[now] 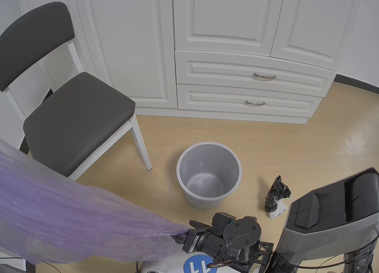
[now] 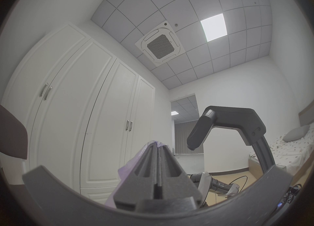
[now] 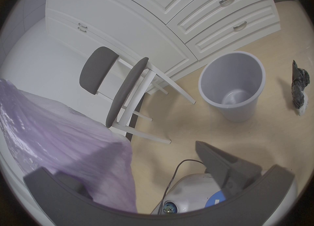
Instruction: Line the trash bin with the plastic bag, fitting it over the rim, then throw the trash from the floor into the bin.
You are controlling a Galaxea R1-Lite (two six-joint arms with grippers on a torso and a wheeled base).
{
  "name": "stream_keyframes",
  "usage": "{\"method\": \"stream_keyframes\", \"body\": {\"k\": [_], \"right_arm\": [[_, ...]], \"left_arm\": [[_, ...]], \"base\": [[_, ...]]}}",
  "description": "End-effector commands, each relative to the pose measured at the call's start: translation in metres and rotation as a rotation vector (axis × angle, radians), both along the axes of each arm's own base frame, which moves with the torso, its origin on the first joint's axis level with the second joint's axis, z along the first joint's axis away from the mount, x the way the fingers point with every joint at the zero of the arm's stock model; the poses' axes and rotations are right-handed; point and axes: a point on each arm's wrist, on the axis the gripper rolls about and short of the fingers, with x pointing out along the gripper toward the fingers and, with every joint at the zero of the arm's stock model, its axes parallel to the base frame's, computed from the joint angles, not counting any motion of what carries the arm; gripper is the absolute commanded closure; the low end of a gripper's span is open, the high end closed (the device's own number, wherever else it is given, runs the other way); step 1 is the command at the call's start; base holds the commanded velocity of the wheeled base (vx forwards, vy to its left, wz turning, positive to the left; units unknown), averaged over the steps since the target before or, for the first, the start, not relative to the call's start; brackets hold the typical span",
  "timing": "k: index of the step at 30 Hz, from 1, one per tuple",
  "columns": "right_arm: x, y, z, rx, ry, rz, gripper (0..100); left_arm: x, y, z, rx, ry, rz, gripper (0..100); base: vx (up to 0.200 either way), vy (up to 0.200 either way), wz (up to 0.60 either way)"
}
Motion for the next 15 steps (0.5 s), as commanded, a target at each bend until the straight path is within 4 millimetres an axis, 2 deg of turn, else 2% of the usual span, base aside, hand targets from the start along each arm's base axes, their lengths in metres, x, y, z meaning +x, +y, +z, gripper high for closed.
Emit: {"method": "stream_keyframes", "body": {"k": [1, 11, 15], "right_arm": [[0.0, 0.0013, -0.0018, 0.01, -0.002, 0.0, 100], [-0.0002, 0.0019, -0.0032, 0.01, 0.003, 0.001, 100], [0.0002, 0.0005, 0.0026, 0.017, -0.012, -0.002, 100]], "left_arm": [[0.0003, -0.0003, 0.0, 0.001, 0.001, 0.0, 100], [0.0015, -0.002, -0.0012, 0.009, 0.008, 0.0, 100], [0.002, -0.0027, -0.0023, 0.014, 0.017, -0.004, 100]], "base": [[0.0, 0.0, 0.0], [0.0, 0.0, 0.0], [0.0, 0.0, 0.0]]}}
